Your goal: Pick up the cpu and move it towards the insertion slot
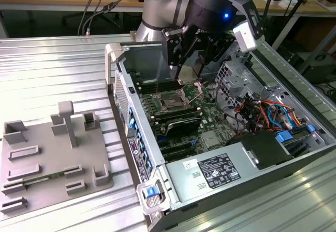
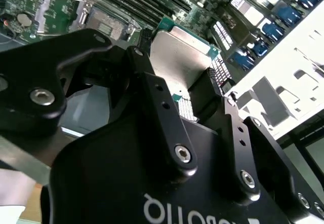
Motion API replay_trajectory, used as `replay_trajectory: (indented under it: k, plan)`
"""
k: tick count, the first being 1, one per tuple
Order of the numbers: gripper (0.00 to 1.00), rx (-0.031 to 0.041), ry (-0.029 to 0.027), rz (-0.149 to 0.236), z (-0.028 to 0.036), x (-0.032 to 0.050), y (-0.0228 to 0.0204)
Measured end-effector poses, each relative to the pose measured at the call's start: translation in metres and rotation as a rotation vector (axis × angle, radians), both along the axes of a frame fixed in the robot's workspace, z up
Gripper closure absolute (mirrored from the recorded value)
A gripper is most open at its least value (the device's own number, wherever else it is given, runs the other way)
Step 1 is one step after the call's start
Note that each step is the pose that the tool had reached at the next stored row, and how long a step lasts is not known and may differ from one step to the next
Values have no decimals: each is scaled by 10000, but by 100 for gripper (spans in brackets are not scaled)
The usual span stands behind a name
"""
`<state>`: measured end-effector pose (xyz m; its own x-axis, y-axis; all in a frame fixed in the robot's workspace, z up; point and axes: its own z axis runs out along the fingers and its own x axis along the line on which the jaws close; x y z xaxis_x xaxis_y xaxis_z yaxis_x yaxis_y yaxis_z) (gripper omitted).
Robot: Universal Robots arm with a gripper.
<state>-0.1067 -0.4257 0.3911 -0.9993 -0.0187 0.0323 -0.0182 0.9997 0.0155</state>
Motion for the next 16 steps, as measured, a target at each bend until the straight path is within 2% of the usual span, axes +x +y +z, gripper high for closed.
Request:
replay_trajectory:
  k: [16]
  plan:
    - [45, 1, 0, -1, 0, 37, 0]
